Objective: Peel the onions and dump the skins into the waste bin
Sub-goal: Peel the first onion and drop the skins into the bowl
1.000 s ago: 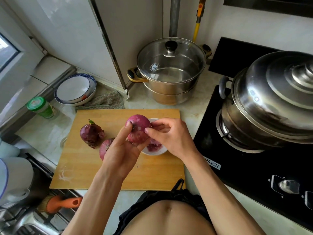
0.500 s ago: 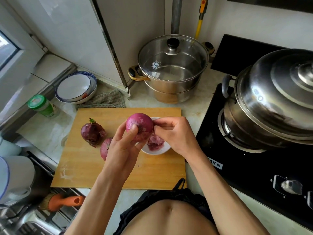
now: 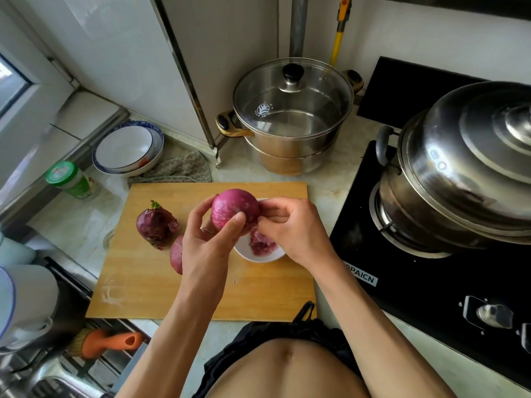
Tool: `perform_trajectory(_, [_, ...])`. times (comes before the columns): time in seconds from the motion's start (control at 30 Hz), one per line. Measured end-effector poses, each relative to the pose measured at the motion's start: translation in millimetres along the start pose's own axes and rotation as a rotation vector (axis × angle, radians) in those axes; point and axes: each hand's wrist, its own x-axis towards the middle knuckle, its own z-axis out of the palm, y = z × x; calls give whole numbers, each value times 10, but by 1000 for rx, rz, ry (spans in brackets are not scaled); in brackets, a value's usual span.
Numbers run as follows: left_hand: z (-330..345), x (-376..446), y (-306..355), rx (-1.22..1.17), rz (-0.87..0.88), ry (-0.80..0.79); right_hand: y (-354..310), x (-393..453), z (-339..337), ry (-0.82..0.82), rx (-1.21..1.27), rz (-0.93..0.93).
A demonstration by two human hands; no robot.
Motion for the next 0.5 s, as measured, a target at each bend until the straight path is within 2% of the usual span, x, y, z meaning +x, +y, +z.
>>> perform_trajectory(0.5, [-45, 19, 24, 45, 25, 5, 29, -14, -3, 17, 70, 24])
